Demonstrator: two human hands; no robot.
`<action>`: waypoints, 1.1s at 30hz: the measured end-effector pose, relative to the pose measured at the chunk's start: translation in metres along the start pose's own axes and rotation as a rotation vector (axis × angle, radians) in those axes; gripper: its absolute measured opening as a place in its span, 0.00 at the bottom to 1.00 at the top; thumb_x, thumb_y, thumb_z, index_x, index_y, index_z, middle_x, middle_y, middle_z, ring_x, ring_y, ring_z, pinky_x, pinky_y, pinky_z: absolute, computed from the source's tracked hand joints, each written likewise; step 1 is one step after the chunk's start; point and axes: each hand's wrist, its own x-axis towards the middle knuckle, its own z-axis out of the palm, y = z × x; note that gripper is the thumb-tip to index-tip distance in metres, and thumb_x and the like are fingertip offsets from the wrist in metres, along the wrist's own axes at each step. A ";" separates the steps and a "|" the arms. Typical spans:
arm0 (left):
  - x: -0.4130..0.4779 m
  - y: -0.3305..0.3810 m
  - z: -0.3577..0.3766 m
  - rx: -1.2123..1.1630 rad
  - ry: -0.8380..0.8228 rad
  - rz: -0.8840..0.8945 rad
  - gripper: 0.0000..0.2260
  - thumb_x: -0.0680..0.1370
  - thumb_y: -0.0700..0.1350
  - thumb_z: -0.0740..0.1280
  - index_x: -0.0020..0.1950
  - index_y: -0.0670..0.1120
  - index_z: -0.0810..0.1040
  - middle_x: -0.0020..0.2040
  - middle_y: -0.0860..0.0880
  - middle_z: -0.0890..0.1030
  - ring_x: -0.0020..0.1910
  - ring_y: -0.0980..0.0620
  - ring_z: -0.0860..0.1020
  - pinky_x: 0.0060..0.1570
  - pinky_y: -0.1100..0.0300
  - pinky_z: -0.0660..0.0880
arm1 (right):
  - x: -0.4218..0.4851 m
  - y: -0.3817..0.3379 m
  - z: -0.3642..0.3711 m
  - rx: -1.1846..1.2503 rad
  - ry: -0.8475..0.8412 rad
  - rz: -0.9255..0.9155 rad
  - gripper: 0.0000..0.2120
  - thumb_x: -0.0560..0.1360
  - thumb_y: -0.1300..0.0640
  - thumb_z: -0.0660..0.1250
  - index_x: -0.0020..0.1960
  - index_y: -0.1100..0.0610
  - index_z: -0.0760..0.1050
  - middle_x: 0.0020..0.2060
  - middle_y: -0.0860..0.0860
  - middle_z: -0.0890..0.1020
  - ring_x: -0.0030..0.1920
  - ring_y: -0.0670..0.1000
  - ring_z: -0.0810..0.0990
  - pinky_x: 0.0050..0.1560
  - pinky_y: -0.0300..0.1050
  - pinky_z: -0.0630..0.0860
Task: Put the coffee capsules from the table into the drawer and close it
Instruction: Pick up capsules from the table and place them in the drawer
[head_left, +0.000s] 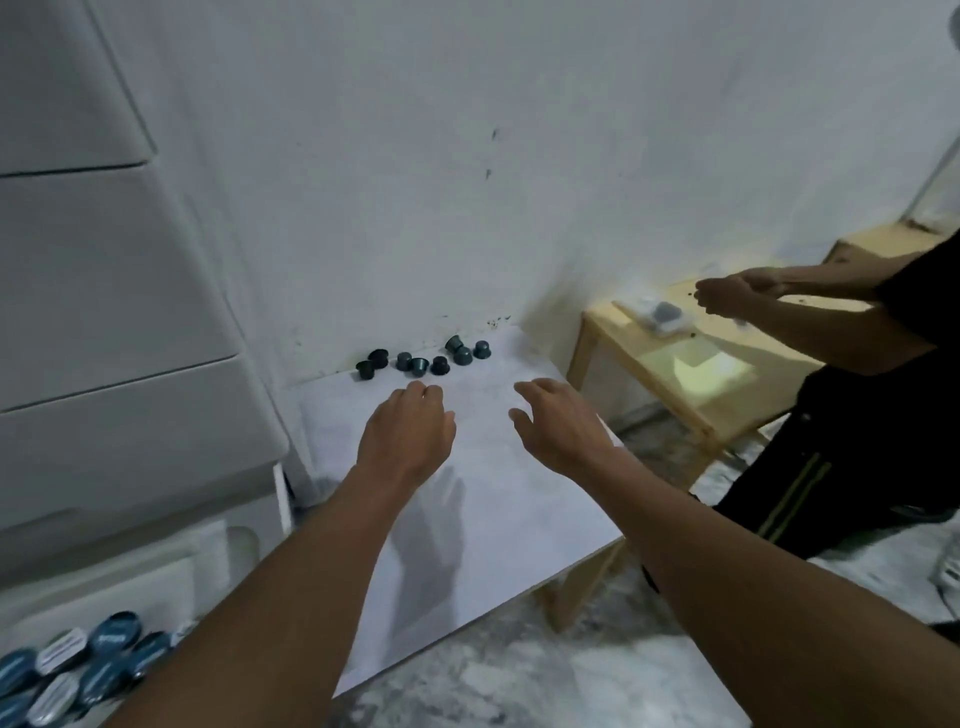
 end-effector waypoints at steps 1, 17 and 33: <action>0.007 0.005 0.003 0.001 -0.005 -0.026 0.13 0.80 0.49 0.57 0.58 0.41 0.74 0.55 0.44 0.77 0.52 0.45 0.76 0.48 0.54 0.72 | 0.011 0.009 0.000 -0.002 -0.021 -0.019 0.16 0.79 0.52 0.59 0.59 0.62 0.74 0.56 0.58 0.79 0.59 0.61 0.75 0.57 0.54 0.74; 0.141 -0.034 0.067 0.017 -0.101 -0.274 0.14 0.81 0.47 0.58 0.63 0.43 0.72 0.60 0.45 0.75 0.57 0.45 0.75 0.50 0.55 0.73 | 0.178 0.024 0.054 0.134 -0.211 -0.131 0.21 0.79 0.52 0.61 0.70 0.55 0.68 0.64 0.57 0.75 0.61 0.59 0.74 0.60 0.49 0.71; 0.226 -0.094 0.172 -0.199 -0.221 -0.350 0.13 0.81 0.46 0.60 0.64 0.47 0.73 0.60 0.44 0.70 0.53 0.42 0.78 0.48 0.51 0.76 | 0.299 -0.003 0.159 0.173 -0.387 -0.130 0.12 0.76 0.62 0.60 0.58 0.63 0.75 0.54 0.61 0.77 0.53 0.61 0.76 0.45 0.45 0.70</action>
